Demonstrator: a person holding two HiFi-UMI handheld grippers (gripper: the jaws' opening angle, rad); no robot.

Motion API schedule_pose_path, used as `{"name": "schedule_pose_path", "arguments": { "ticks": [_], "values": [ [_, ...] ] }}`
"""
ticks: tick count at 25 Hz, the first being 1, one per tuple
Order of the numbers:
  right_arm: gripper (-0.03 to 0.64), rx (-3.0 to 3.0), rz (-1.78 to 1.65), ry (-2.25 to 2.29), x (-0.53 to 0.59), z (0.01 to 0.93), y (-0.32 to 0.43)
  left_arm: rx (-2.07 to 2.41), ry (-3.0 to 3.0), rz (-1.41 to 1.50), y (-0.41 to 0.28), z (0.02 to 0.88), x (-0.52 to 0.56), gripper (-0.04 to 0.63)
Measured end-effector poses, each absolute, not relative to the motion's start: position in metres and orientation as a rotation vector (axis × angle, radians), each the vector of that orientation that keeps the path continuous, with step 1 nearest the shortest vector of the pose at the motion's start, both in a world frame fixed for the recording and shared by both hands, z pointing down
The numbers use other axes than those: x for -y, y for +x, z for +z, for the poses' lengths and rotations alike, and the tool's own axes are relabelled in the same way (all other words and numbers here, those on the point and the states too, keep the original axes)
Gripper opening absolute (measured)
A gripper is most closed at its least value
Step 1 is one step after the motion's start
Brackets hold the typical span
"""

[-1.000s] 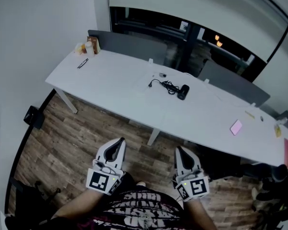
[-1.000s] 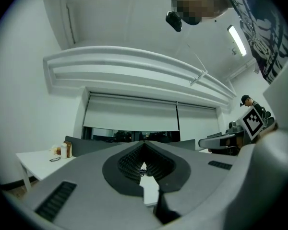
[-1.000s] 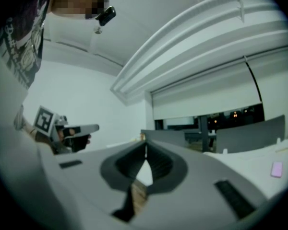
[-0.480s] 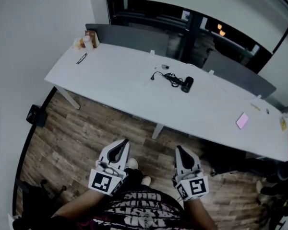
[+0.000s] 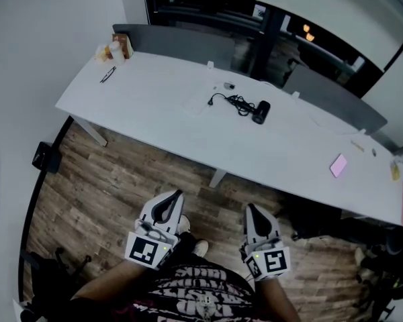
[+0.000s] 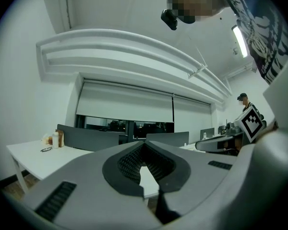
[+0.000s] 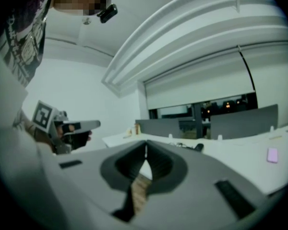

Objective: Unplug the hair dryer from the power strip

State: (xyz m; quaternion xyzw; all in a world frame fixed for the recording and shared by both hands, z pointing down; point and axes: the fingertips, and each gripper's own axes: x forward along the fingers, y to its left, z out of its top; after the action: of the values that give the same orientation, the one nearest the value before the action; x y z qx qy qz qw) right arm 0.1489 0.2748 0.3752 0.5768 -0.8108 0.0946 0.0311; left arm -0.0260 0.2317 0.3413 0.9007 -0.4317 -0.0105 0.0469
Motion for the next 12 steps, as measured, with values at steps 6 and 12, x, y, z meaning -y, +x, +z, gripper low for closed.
{"name": "schedule_pose_path", "arguments": {
  "ticks": [6,12],
  "values": [
    [0.032,2.499,0.209,1.763,-0.256,0.358,0.148,1.355,2.758,-0.003,-0.029,0.342,-0.213,0.026],
    [0.032,2.516,0.130,1.706,-0.230,0.344,0.135,1.436,2.808,-0.070,-0.040,0.318,-0.178,0.026]
  ]
}}
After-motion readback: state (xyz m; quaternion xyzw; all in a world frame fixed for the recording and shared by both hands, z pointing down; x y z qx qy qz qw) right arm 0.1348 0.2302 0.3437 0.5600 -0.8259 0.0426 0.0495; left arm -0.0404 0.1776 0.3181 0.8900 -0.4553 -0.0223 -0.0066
